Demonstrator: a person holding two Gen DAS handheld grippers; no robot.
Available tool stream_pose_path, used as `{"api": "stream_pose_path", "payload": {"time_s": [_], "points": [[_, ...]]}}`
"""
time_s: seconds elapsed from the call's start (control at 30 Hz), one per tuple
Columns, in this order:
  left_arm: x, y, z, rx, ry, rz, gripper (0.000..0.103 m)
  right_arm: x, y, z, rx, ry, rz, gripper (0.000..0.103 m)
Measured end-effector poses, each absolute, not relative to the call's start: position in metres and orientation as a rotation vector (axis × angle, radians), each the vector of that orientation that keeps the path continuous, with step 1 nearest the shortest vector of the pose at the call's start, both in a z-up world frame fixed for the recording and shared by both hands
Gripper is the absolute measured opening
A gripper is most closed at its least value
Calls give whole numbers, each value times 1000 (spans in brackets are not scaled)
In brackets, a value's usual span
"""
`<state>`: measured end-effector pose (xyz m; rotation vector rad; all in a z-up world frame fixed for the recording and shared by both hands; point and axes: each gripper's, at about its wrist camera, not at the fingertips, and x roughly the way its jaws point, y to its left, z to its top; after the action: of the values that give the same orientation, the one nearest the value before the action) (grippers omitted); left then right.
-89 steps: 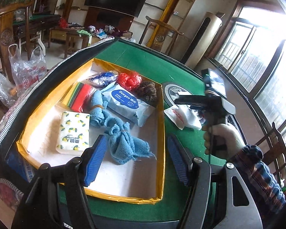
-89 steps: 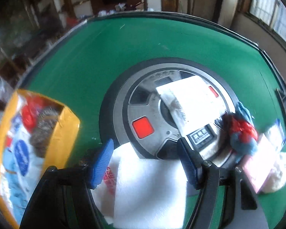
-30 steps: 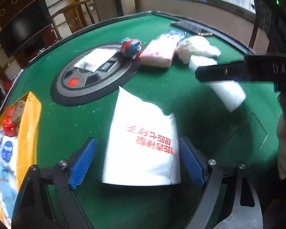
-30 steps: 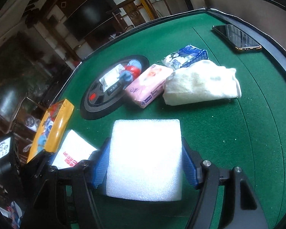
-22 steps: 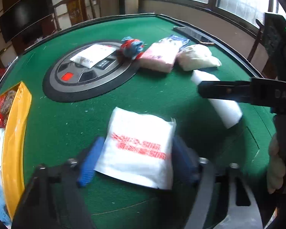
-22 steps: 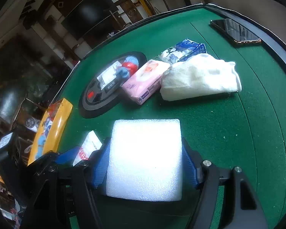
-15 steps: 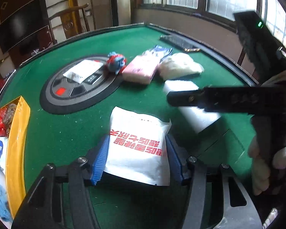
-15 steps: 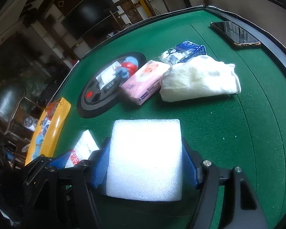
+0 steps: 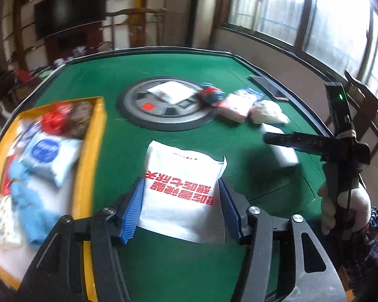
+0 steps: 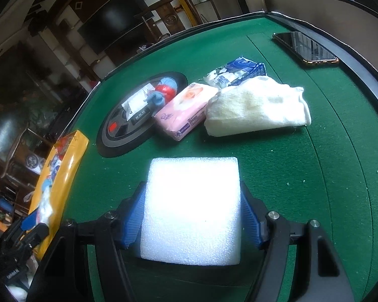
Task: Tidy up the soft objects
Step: 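Drop the paper bag into the box with the left gripper while the right gripper carries the foam over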
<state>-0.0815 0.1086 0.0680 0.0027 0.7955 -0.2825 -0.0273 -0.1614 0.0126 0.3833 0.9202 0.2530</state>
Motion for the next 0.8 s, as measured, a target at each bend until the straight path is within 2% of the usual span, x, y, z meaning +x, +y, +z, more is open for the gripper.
{"api": "stream_pose_path", "payload": {"time_s": [0.3, 0.43, 0.53, 0.67, 0.8], "points": [[-113, 239, 67, -154, 779, 4, 57, -29, -148, 13, 293, 913, 212, 63], [-114, 270, 55, -231, 798, 68, 57, -29, -145, 13, 268, 910, 197, 63], [-110, 273, 43, -247, 830, 67, 59, -30, -143, 13, 258, 909, 189, 63], [-103, 259, 34, -195, 866, 63, 73, -30, -144, 16, 260, 908, 177, 63], [-103, 261, 37, -231, 884, 54, 73, -36, -132, 37, 254, 893, 219, 63]]}}
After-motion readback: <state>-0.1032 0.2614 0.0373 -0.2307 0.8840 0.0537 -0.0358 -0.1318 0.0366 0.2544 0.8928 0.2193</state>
